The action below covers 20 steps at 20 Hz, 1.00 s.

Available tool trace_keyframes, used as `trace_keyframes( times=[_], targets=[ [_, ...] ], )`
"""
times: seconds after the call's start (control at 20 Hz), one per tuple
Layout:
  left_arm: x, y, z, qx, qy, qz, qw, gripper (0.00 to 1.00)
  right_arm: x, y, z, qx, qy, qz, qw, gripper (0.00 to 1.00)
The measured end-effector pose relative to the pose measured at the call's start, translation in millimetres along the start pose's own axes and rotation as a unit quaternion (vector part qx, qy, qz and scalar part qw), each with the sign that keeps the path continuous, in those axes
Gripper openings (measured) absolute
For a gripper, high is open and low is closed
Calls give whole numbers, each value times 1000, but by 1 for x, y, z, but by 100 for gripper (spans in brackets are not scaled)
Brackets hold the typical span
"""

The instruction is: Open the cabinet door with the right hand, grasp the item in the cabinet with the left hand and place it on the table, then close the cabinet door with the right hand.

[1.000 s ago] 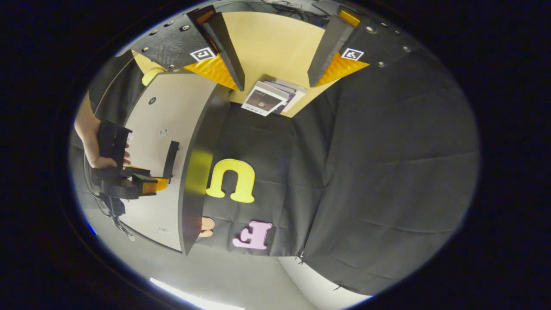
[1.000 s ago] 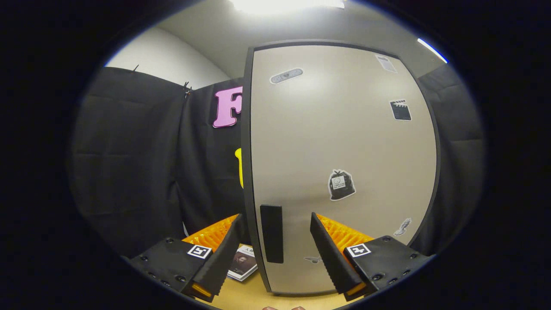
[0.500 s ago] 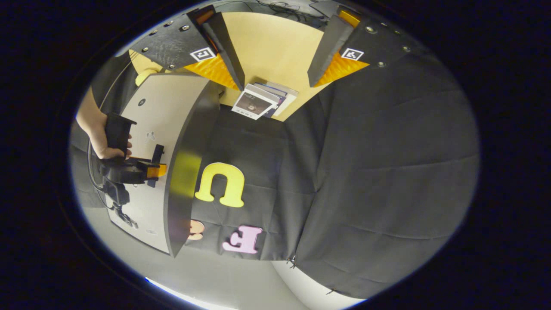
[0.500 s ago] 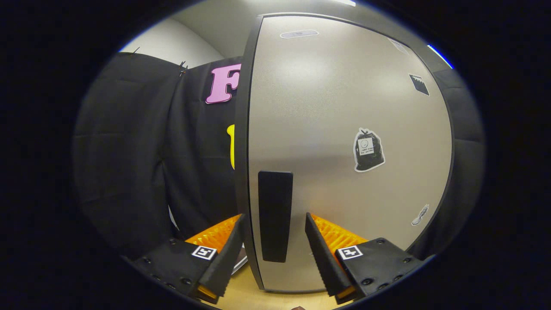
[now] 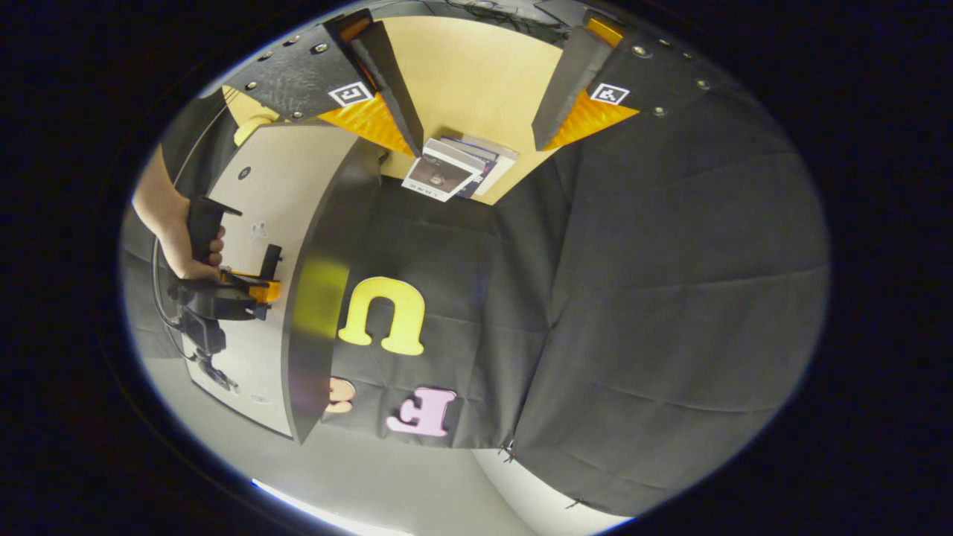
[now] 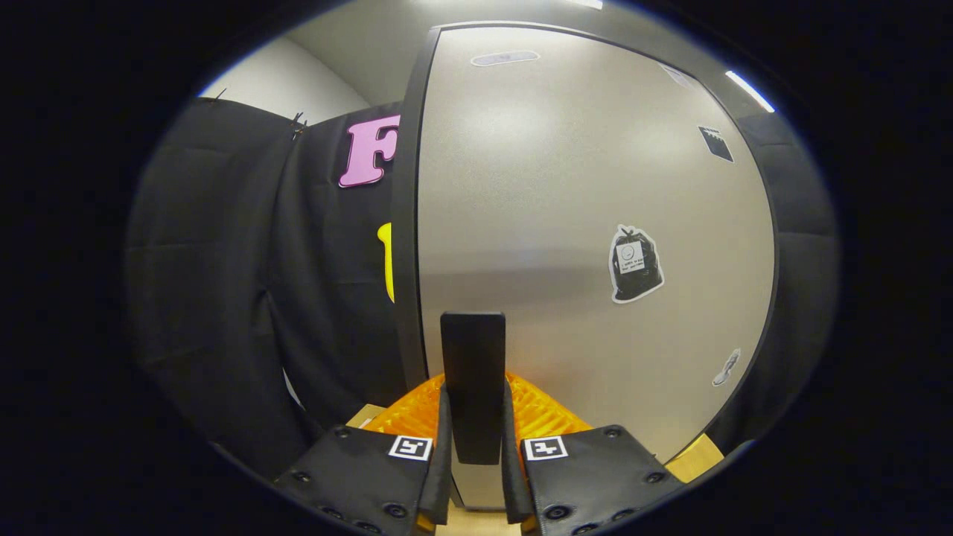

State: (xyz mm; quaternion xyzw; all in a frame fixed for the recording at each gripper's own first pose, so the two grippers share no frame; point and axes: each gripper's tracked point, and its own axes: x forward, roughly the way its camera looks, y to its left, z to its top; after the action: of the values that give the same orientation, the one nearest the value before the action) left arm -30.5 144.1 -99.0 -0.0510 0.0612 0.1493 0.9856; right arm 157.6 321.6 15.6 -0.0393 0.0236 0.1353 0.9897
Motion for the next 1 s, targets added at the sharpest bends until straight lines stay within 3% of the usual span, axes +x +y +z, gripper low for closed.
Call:
trace_keyframes(
  times=[0.05,0.1,0.15,0.25,0.65,0.7,0.8,0.9,0.95,1.0],
  targets=[
    [0,0,-2,1,2,1,1000,94,1,1,0,-7,1,8,1000,27],
    [0,-1,-3,0,2,1,1000,94,-2,1,-1,-7,5,20,1000,27],
    [-1,-3,-5,-3,4,-3,1000,85,0,2,-3,-5,9,30,1000,22],
    [0,-7,-13,-11,13,-8,1000,85,-3,2,-3,-11,21,43,999,16],
    [-10,-21,-16,22,18,4,1000,85,-30,3,-7,-38,19,80,996,16],
    [-12,-26,-16,18,18,0,1000,90,-38,1,-8,-37,17,88,995,16],
    [-16,-41,-16,20,19,-10,1000,85,-55,-3,-7,-35,16,105,994,16],
    [-21,-51,-20,54,25,-12,998,85,-70,-6,-10,-35,17,120,992,16],
    [-25,-58,-17,67,23,-13,997,90,-79,-7,-11,-34,17,128,991,16],
    [-31,-70,-13,68,17,-19,997,85,-86,-10,-11,-34,18,136,990,16]
  ],
)
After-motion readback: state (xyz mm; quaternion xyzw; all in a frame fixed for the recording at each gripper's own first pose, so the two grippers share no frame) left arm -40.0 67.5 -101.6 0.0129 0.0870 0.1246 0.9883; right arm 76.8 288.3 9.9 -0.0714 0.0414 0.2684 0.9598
